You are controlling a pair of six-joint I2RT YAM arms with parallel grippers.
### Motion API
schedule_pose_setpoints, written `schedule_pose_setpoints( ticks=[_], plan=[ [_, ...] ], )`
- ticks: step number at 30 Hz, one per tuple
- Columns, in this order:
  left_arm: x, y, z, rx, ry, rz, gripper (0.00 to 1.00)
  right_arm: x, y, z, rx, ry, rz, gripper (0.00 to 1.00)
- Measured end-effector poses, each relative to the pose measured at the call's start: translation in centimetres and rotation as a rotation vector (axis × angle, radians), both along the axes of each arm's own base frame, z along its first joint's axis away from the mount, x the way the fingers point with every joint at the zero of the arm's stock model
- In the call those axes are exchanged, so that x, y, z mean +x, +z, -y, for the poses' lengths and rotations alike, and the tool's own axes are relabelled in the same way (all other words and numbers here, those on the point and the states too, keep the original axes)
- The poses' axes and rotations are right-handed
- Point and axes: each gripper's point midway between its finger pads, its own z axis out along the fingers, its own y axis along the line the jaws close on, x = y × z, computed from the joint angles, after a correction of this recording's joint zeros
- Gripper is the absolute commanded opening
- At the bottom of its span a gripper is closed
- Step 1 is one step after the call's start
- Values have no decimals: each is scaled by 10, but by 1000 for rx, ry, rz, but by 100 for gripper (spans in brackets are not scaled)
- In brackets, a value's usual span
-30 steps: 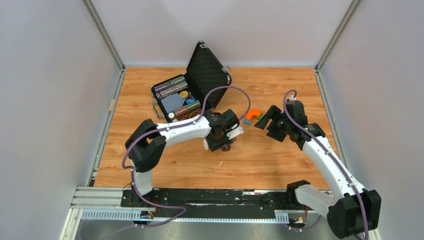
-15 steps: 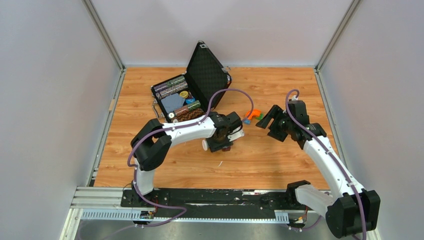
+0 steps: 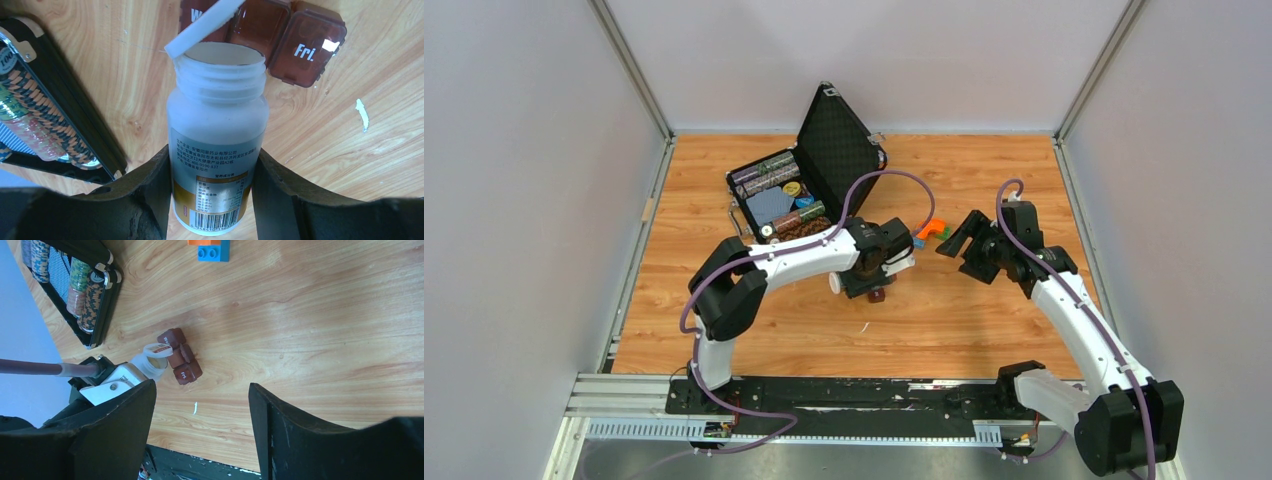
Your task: Sort the pills into containers
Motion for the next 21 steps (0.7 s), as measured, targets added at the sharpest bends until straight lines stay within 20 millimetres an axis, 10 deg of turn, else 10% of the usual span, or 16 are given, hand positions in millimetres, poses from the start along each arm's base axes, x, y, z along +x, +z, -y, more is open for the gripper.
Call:
schedule_pose_setpoints(
  ticks=[21],
  plan=[
    [-8,-4,4,80,16,-26,0,4,-1,8,28,-27,-17,70]
  ],
)
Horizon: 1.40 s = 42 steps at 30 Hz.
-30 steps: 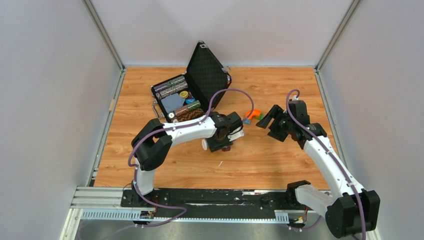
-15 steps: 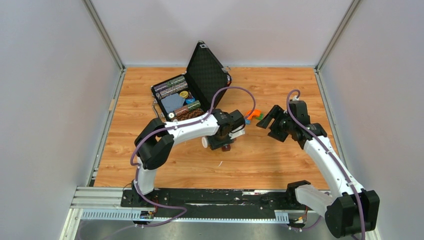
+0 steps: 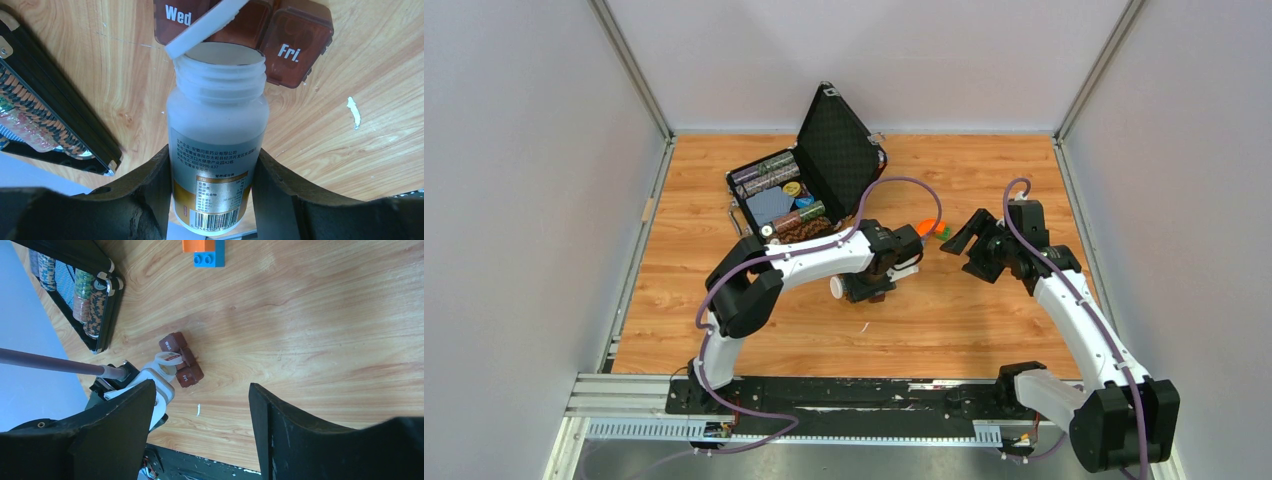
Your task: Sort the pills into containers
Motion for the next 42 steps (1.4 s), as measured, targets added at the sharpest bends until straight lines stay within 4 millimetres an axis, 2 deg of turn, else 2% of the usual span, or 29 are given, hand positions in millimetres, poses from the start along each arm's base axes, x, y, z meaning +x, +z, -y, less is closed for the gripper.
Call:
schedule_pose_setpoints(
  ticks=[10,18,37,42],
  plan=[
    [-1,-1,-1,48,3,5,0,1,1,1,16,-1,0,70],
    [-3,-2,1,67,20,-1,0,-3,-6,2,20,-1,-18,70],
    [3,18,1,102,41,32,0,-5,-7,3,29,-3,-20,70],
    [0,14,-1,127,34,22,0,-5,-6,4,30,-6,-19,70]
  ],
)
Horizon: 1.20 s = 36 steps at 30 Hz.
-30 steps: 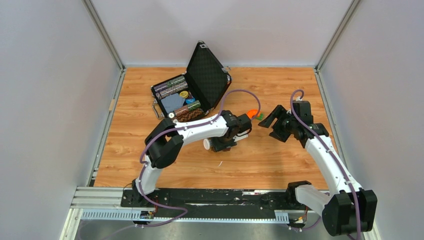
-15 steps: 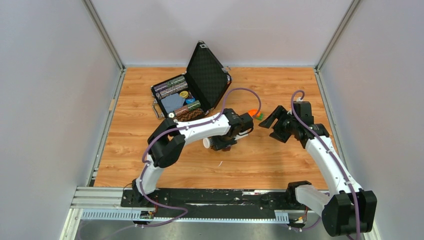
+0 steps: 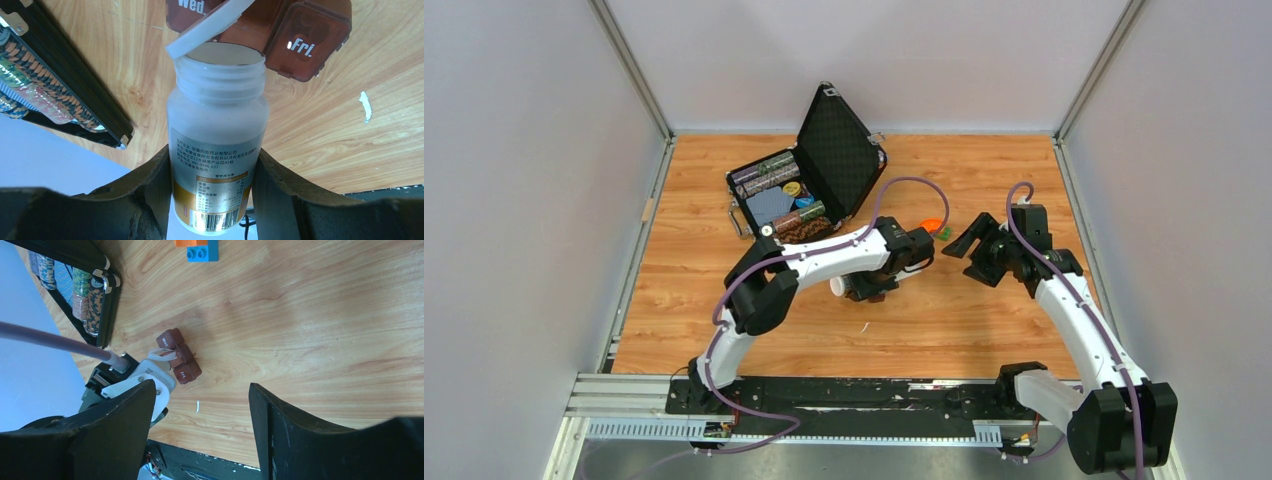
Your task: Sort the pills into containers
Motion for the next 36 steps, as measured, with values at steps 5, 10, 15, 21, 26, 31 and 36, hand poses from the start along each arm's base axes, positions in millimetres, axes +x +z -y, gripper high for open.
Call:
schedule_pose_setpoints(
  ticks=[5,10,15,21,26,31,36],
  plan=[
    [-1,-9,-1,39,-2,-12,0,0,0,0,1,-1,0,70],
    [-1,-10,-2,50,-1,-10,0,1,0,1,1,-5,0,70],
    [0,-9,-4,60,-2,-7,0,0,0,1,2,-3,0,70],
    [3,-3,-2,56,-3,6,0,0,1,1,6,-1,0,70],
    [4,1,-2,59,-5,13,0,1,0,2,6,-6,0,70],
    [2,2,-4,81,-10,7,0,1,0,2,7,-6,-1,70],
    [2,-3,-4,105,-11,-3,0,0,-2,3,7,-9,-7,70]
  ],
)
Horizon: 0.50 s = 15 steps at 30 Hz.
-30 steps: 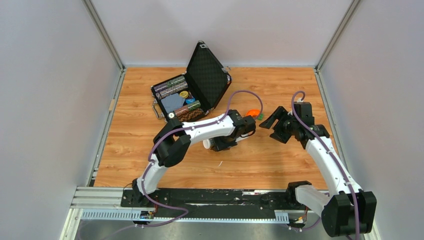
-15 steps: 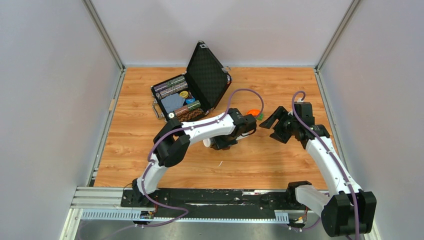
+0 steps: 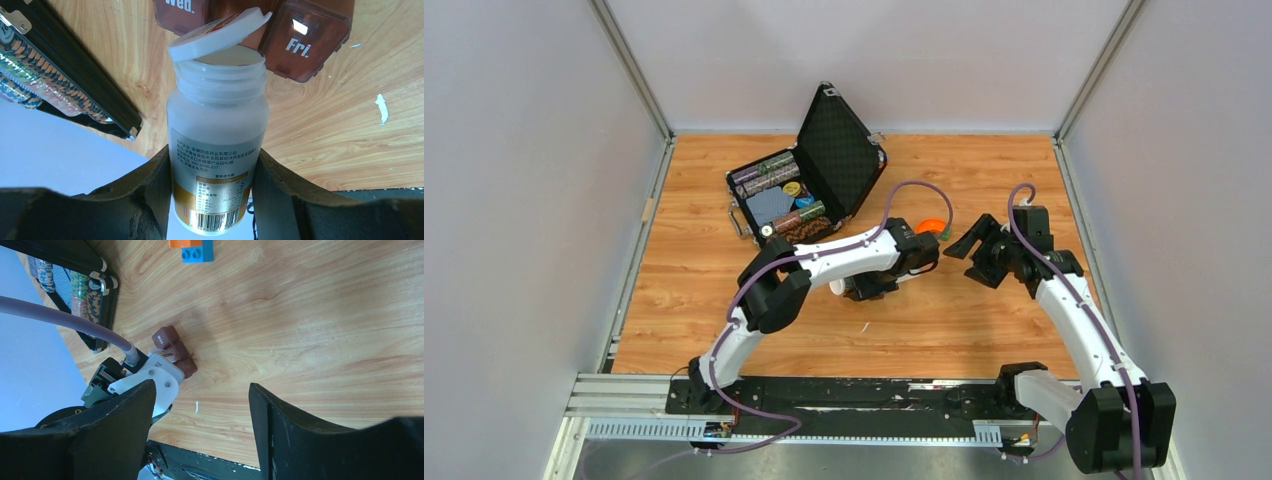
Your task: Sort the pills into containers
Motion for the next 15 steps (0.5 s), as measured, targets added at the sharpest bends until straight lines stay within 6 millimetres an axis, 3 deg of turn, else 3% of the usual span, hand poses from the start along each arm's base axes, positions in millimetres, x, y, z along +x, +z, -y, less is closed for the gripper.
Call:
schedule_pose_setpoints(
  ticks=[15],
  plan=[
    [6,6,-4,54,-21,59,0,-1,-2,1,4,-3,-6,70]
  ],
)
